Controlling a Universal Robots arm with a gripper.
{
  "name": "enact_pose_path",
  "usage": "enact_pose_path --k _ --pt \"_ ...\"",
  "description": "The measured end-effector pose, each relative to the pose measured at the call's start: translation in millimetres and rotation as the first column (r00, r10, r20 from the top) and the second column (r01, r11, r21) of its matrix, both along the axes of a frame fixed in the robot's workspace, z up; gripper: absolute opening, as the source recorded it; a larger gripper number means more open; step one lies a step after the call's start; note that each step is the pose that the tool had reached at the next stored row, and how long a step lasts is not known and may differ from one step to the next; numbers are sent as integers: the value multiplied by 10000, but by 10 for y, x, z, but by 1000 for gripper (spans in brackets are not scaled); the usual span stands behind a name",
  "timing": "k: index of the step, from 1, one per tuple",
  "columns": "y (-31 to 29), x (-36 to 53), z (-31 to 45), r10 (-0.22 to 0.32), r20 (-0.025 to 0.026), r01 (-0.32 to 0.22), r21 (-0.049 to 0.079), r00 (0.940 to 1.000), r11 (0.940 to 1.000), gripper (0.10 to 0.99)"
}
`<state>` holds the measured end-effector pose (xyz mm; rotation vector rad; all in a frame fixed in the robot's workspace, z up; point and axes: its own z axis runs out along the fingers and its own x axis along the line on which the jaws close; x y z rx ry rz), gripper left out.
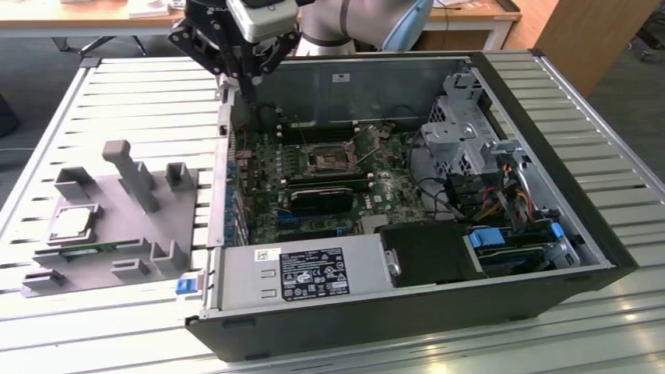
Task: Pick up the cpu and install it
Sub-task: 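Reach for the cpu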
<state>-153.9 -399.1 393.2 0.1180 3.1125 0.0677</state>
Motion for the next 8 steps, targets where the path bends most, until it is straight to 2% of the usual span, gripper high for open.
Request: enact_pose_path --k 8 --pt "0 -22 0 0 0 0 0 10000 10000 106"
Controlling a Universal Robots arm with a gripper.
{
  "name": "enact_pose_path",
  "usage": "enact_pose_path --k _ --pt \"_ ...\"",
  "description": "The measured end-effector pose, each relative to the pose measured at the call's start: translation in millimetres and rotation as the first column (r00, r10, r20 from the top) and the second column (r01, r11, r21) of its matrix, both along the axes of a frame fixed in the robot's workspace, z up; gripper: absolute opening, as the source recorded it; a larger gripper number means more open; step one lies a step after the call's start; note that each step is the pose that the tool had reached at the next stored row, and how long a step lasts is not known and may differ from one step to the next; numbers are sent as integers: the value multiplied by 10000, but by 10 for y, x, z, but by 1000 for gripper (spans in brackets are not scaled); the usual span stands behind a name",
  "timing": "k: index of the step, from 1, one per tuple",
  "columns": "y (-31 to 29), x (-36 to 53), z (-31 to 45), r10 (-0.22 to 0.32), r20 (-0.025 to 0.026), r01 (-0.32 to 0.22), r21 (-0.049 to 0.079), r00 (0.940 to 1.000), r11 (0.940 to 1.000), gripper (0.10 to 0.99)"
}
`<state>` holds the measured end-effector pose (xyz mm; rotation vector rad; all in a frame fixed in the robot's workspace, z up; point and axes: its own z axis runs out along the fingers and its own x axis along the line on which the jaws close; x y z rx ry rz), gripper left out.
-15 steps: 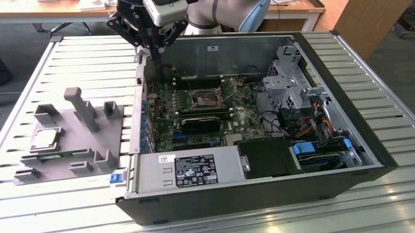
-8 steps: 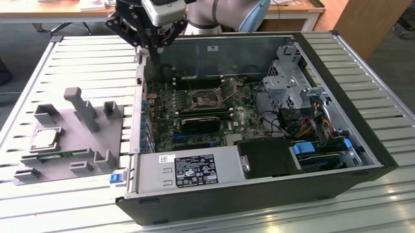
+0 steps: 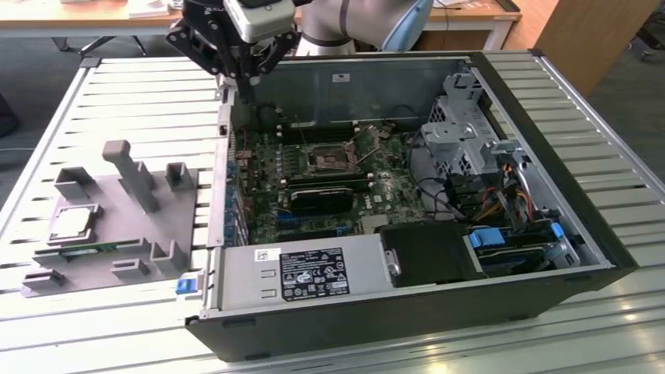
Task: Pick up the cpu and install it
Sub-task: 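Reach for the cpu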
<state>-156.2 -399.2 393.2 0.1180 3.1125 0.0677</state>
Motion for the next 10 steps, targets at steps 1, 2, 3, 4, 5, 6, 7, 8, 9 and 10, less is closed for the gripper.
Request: enact_pose_path --k 1,2,3,4,5,6,7,8,9,10 --pt "0 -3 0 0 0 0 0 10000 10000 106" --pt "0 -7 0 0 0 0 0 10000 10000 106" --pt "0 -10 0 0 0 0 0 10000 10000 106" --pt "0 -14 0 0 0 0 0 10000 10000 106" --pt "0 -17 0 0 0 0 0 10000 10000 106" --pt "0 -20 0 0 0 0 0 10000 10000 106" --pt "0 -24 0 1 0 -1 0 10000 10000 106" --pt "0 -27 0 0 0 0 0 10000 10000 106" --pt "0 -30 0 0 0 0 0 10000 10000 106" --pt "0 -34 0 0 0 0 0 10000 10000 106"
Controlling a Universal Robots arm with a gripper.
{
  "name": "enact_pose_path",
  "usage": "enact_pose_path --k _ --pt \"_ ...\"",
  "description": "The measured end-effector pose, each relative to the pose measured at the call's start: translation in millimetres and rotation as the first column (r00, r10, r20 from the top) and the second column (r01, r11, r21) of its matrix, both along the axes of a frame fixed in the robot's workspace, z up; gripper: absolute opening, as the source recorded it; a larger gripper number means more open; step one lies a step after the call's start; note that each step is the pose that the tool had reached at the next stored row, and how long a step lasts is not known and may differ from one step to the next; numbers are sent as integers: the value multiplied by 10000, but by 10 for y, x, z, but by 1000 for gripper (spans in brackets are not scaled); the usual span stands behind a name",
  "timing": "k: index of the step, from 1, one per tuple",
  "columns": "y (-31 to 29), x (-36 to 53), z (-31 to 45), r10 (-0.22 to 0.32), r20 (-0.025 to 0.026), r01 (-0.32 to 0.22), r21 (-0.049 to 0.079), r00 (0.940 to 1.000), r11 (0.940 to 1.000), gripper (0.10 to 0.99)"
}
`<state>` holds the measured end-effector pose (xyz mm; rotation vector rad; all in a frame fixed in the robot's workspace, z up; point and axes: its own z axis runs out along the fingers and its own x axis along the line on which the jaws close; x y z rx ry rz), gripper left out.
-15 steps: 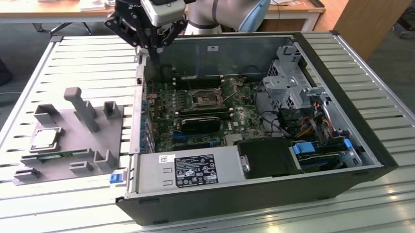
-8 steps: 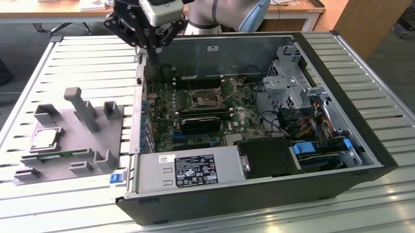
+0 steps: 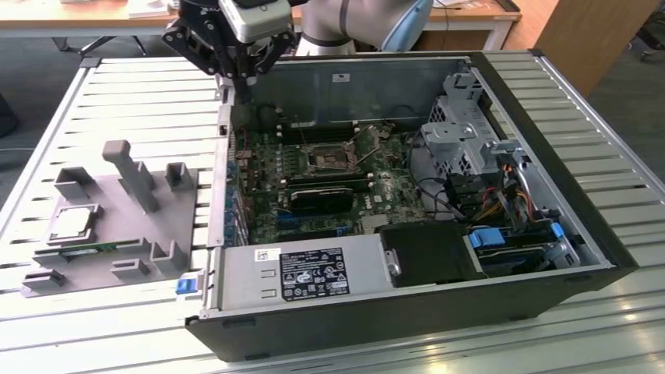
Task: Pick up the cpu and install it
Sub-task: 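Reach for the cpu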
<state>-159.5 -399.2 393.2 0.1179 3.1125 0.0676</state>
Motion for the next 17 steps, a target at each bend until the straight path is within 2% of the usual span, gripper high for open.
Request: enact_pose_path --k 17 --pt "0 -59 0 -1 0 1 0 10000 10000 106"
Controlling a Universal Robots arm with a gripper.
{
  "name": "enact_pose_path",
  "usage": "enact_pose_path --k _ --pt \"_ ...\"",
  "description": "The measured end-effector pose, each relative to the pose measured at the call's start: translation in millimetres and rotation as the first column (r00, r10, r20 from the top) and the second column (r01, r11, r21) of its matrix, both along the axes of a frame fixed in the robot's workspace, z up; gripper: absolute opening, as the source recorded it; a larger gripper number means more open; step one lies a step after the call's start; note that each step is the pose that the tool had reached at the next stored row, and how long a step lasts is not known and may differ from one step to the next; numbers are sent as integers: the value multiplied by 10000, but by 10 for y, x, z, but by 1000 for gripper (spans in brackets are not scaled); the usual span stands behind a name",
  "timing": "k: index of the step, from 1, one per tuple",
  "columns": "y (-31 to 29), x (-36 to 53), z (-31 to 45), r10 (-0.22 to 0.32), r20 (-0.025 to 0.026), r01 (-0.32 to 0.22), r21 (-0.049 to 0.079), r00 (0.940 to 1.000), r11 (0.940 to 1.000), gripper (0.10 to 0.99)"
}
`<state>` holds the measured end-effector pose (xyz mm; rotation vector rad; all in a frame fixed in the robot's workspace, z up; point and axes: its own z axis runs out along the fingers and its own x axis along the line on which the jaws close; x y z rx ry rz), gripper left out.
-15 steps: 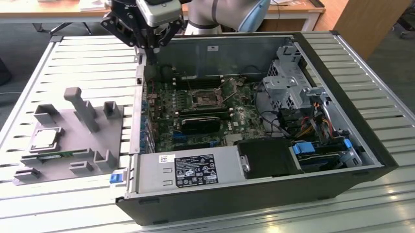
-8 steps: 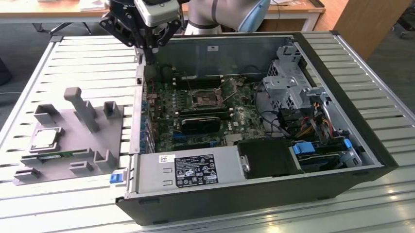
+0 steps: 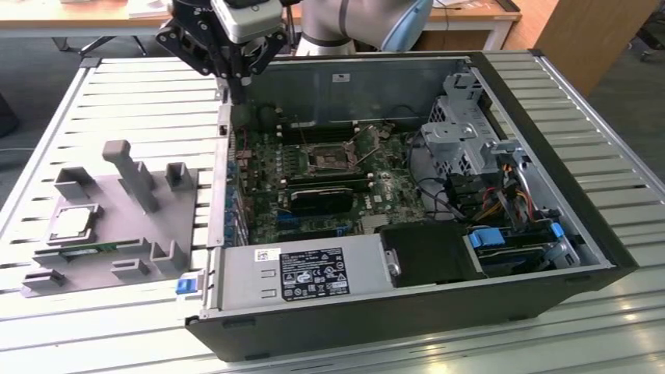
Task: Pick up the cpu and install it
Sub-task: 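Reach for the cpu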
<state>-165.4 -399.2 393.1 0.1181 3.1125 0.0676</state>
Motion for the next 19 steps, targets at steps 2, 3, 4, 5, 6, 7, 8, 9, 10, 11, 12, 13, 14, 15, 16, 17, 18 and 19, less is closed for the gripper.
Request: enact_pose_path --k 2,3,4,5,6,7,8,9,10,11,12,13,14,15,16,17,18,19 --pt "0 -9 0 0 0 0 0 10000 10000 106" --pt "0 -14 0 0 0 0 0 10000 10000 106" --pt "0 -19 0 0 0 0 0 10000 10000 106" --pt "0 -25 0 0 0 0 1 10000 10000 106" --pt "0 -30 0 0 0 0 0 10000 10000 106" --pt "0 -35 0 0 0 0 0 10000 10000 106" --pt "0 -41 0 0 0 0 0 10000 10000 106" --pt "0 -48 0 1 0 -1 0 10000 10000 106" --pt "0 -57 0 0 0 0 0 10000 10000 106" --pt "0 -66 0 0 0 0 -1 10000 10000 106" --pt "0 -79 0 1 0 -1 0 10000 10000 106" --pt "0 -93 0 1 -1 -1 -1 10000 10000 106" --pt "0 -107 0 1 -1 -1 0 10000 10000 106" --pt "0 -119 0 1 0 -1 0 10000 10000 106" --pt "0 -129 0 1 0 -1 0 10000 10000 106" --pt "0 -139 0 1 0 -1 0 10000 10000 106" --pt "0 -148 0 1 0 -1 0 10000 10000 106" --pt "0 -157 0 1 -1 -1 0 10000 10000 106"
